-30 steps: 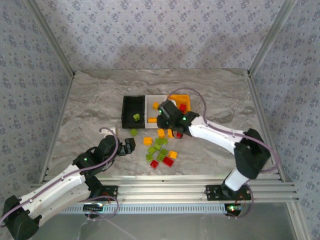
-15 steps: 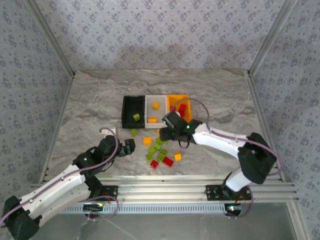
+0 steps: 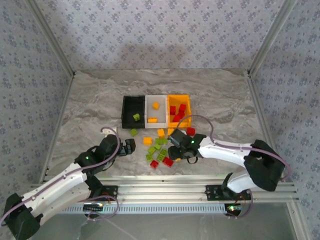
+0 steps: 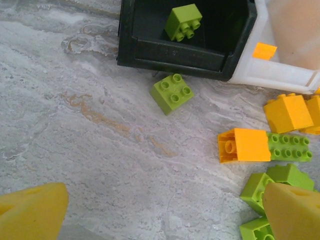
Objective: Sort the legos into containers by color
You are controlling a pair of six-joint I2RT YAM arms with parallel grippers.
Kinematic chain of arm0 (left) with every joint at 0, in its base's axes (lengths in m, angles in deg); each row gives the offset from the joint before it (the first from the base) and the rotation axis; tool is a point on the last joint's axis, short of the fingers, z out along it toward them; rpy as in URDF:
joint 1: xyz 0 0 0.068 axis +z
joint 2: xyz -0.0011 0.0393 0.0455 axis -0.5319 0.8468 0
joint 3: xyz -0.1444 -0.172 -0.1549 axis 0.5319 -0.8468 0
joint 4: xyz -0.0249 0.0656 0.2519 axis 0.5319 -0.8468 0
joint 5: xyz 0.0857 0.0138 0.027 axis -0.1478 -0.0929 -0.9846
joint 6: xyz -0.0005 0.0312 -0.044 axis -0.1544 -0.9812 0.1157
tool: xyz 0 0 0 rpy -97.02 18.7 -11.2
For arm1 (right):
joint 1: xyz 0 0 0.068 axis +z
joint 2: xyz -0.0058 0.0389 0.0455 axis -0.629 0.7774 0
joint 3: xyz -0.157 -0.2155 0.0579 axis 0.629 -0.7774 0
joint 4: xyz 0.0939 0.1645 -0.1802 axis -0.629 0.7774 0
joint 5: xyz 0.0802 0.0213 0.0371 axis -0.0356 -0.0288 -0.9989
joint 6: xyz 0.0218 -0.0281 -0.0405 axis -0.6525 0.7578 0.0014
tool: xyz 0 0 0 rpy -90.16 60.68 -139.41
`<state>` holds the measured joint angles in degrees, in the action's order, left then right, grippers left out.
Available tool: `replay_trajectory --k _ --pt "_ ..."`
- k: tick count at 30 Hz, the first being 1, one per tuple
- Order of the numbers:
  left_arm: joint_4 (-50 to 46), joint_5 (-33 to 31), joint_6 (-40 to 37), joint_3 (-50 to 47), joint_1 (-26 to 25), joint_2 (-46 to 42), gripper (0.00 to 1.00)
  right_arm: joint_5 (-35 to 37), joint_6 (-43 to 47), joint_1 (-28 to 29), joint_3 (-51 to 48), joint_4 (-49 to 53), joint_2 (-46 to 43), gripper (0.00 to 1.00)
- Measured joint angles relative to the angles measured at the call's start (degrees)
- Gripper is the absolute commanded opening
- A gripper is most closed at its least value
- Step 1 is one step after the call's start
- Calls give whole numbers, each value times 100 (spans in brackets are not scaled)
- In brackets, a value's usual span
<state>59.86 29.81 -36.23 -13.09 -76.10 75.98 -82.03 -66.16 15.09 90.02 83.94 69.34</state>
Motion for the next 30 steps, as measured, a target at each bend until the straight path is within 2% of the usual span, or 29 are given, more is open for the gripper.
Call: replay_trajectory --k 5,8,11,16,21,25,30 --pt "2 4 0 -2 11 81 100 26 9 0 22 -125 439 51" --pt "2 4 0 -2 15 87 100 37 4 0 55 -133 457 41" --pt "4 4 0 -2 26 90 100 35 22 15 63 -166 444 35" --pt "15 7 0 -2 48 90 100 20 223 -4 402 90 146 33" --pt "37 7 0 -2 48 90 100 39 638 -310 1676 125 214 33" --pt "35 7 0 -2 48 90 100 122 903 -614 2861 -79 949 34" --pt "26 61 -44 -2 48 90 100 354 1110 -914 4092 -170 2304 36"
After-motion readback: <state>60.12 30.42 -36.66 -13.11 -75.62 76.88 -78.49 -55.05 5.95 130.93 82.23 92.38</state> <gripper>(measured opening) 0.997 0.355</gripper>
